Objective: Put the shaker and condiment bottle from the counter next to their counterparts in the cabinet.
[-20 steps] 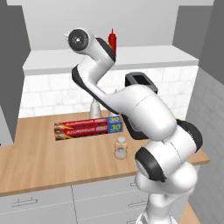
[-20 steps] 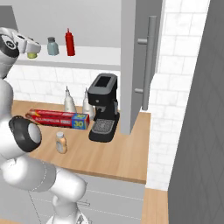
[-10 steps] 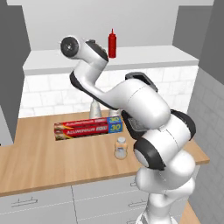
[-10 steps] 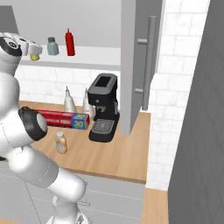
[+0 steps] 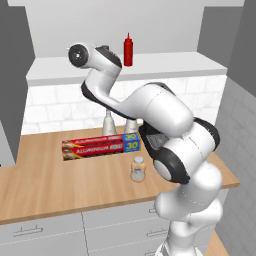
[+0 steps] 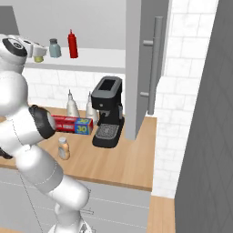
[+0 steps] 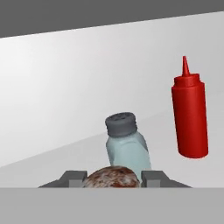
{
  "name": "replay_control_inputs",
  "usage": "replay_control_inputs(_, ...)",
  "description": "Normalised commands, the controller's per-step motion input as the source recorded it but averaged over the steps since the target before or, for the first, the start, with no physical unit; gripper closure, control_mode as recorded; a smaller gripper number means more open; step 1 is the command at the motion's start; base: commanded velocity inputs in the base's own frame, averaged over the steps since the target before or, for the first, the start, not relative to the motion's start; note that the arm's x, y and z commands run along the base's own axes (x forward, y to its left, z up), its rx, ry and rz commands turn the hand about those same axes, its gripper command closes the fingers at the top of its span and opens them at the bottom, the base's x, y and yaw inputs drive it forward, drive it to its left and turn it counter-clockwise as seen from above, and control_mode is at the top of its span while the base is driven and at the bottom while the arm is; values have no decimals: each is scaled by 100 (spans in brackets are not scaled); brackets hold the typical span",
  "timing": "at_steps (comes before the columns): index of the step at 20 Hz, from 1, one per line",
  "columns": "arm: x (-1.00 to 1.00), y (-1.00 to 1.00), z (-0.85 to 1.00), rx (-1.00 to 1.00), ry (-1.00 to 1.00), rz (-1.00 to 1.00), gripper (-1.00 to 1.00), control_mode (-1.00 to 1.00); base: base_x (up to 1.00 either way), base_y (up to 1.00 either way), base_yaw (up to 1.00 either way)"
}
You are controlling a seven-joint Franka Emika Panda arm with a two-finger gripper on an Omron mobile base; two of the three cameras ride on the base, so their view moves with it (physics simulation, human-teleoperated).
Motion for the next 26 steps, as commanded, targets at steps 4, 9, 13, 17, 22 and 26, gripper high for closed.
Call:
replay_control_inputs(4,36,0,-18,0,-2,0,100,-100,0,0,0)
replay_control_inputs(9,19,6,-18,0,-5,0,100,-100,0,0,0)
replay_control_inputs(13,28,6,-27,0,-3,0,100,-100,0,0,0)
replay_control_inputs(17,38,2,-22,0,-2,0,100,-100,0,0,0)
replay_control_inputs(22,35,6,-24,0,-2,0,100,-100,0,0,0)
replay_control_inputs(26,36,12,-34,0,-3,-1,100,-100,0,0,0)
